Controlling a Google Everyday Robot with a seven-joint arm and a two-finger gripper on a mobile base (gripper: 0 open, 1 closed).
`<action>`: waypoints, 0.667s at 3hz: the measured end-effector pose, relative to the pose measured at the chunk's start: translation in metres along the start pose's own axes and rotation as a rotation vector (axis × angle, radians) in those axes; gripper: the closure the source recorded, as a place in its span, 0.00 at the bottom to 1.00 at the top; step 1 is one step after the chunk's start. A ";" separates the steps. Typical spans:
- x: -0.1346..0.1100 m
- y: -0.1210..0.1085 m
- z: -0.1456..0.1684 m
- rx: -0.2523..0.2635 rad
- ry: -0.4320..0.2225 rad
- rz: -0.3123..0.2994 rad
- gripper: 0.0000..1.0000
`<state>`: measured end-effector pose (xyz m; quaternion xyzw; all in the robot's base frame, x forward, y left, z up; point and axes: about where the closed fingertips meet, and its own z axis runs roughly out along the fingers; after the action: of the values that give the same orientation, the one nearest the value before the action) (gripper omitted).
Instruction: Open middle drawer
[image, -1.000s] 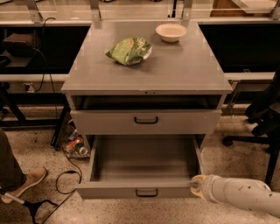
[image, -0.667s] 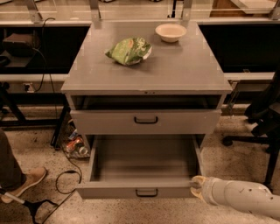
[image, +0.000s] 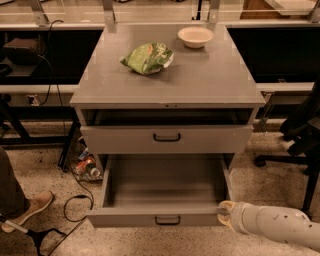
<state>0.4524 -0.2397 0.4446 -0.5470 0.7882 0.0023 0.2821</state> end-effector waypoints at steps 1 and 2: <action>0.000 0.001 0.001 -0.002 -0.001 0.000 0.36; -0.001 0.001 0.002 -0.004 -0.002 -0.001 0.12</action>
Offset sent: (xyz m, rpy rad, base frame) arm -0.0001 0.0009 -0.0006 0.0009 0.0012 0.0015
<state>0.4521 -0.2379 0.4434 -0.5479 0.7877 0.0040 0.2817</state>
